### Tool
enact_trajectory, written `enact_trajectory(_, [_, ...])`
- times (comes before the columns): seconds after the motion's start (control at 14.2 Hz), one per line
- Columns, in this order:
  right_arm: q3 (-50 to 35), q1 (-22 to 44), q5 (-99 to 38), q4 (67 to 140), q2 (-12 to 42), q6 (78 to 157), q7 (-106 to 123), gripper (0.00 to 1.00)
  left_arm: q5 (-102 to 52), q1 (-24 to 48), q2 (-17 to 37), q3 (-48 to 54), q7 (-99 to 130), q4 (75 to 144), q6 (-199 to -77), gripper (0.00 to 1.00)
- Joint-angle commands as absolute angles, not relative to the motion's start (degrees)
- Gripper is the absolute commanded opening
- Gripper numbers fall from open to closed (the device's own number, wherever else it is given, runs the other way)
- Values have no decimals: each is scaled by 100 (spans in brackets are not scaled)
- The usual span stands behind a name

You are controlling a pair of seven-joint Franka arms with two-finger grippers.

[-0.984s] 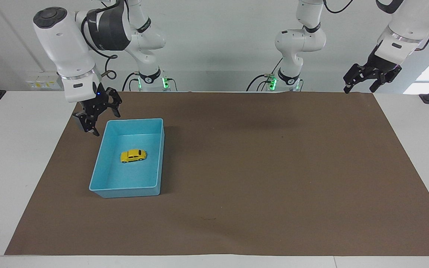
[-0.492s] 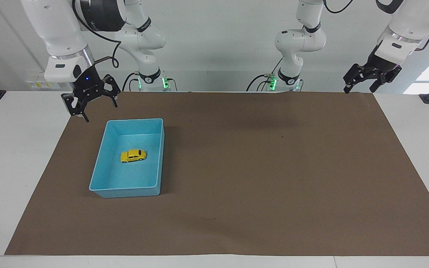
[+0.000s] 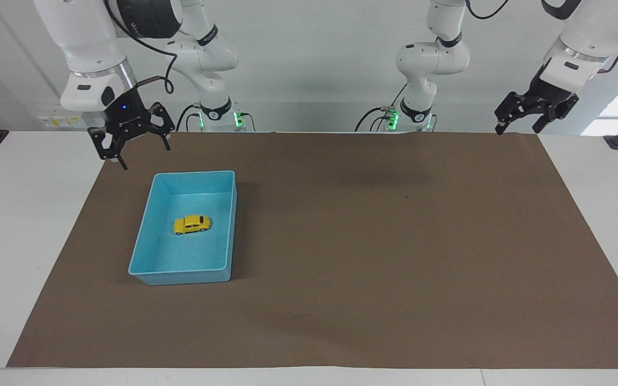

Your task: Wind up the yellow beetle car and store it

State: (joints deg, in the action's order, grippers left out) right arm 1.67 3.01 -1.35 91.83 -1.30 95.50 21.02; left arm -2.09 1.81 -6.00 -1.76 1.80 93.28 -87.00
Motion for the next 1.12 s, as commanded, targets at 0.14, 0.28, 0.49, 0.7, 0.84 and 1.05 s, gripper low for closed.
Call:
enact_trajectory(0.14, [167,343,-281,8789,-167,8966,286,100,-105,114,-615,-132,167,9290,-8613,100])
enact_trajectory(0.28, [167,430,-281,8562,-167,8790,-305,100,-105,114,-606,-132,167,9290,-8613,100])
enact_trajectory(0.49, [176,439,-281,8525,-167,8684,-640,100,-105,114,-607,-132,167,9290,-8613,100])
enact_trajectory(0.7, [237,431,-264,8525,-167,8579,-861,100,-105,114,-606,-132,167,9290,-8613,100])
enact_trajectory(0.84, [246,431,-176,8525,-167,8552,-861,100,-105,114,-615,-132,167,9290,-8613,100])
enact_trajectory(1.05, [272,431,-158,8534,-220,8543,-861,100,-105,114,-607,-132,167,9290,-8613,100])
